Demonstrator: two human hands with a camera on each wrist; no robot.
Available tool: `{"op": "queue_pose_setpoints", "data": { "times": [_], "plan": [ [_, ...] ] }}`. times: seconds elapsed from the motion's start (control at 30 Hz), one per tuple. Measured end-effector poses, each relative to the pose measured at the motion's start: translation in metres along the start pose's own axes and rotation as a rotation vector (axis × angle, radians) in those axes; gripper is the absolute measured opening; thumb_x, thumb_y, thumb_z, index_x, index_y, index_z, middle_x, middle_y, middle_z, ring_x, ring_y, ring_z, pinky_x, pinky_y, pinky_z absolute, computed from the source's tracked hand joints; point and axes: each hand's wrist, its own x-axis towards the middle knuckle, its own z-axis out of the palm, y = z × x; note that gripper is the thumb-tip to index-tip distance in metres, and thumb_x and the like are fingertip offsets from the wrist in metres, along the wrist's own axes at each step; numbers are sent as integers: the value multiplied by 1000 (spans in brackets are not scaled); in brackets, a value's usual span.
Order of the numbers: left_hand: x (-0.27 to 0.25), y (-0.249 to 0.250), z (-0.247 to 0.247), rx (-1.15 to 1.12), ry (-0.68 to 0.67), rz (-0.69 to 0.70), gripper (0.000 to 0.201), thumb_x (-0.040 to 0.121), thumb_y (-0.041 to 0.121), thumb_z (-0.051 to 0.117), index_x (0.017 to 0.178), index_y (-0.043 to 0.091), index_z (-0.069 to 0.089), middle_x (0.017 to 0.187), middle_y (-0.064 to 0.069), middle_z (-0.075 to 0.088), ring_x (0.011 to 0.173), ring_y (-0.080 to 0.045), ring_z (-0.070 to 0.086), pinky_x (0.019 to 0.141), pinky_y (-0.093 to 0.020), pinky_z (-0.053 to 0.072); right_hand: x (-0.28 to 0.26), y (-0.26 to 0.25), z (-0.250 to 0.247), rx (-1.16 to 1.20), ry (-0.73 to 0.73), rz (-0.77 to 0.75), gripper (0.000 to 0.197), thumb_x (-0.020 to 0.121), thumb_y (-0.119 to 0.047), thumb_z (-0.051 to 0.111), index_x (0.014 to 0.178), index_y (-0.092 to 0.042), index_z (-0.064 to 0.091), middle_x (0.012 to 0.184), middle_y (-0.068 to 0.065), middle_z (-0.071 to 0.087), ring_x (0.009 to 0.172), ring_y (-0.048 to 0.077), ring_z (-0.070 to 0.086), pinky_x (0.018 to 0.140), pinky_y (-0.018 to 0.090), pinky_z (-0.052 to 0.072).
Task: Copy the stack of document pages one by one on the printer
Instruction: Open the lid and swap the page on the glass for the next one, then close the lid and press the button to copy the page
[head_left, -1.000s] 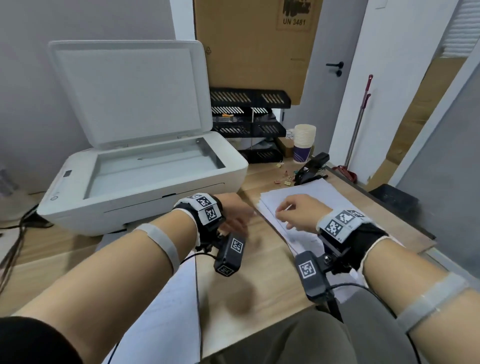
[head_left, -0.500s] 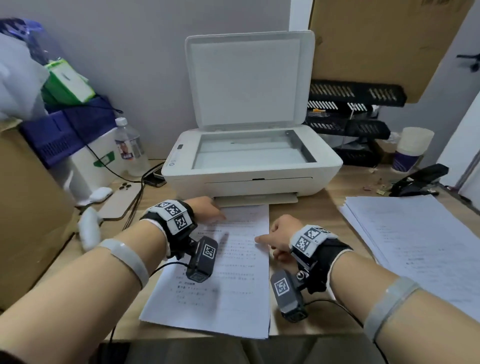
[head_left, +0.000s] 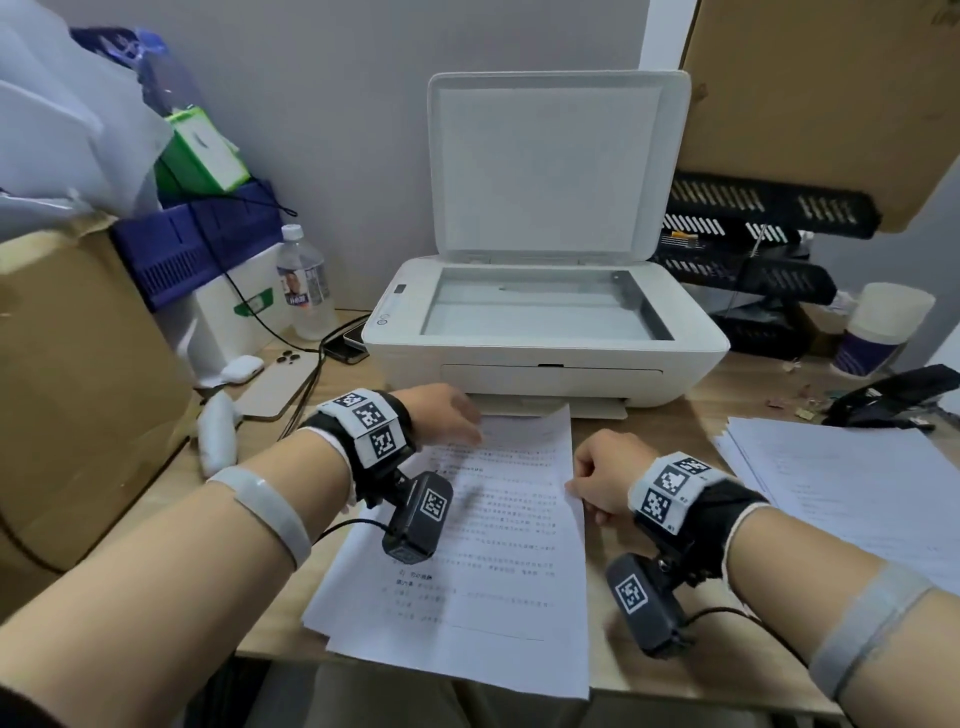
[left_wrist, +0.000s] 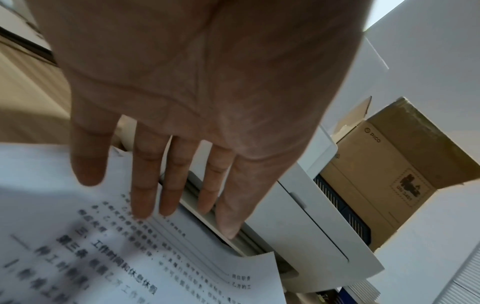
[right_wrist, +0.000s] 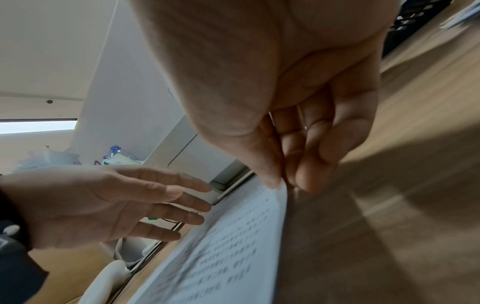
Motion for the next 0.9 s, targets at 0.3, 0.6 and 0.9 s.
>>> {"op": "queue_pose_setpoints", "data": {
  "times": [0.3,0.6,0.9],
  "plan": [
    [5,28,6,-171,64,270,65,85,16,76,142,28,48,138,4,51,79,-7,73,80,-24,59,-16,5,-9,-89,103,-122,11,87,-28,64,81,-27,73,79,-10,70,72,12,66,64,28,55],
    [13,45,0,-151,159,368,17,85,25,77,96,15,70,82,-1,76,72,-13,74,73,-39,62,-32,14,-11,61,224,-265,11,90,-25,62,81,-30,59,81,-10,67,72,10,66,71,36,58],
    [-14,66,-98,-481,464,492,16,91,16,70,94,1,70,88,-11,75,69,-21,75,64,-31,61,-37,13,-93,-92,199,-232,15,92,-29,62,93,-15,69,92,1,70,86,22,65,77,34,52]
  ]
}}
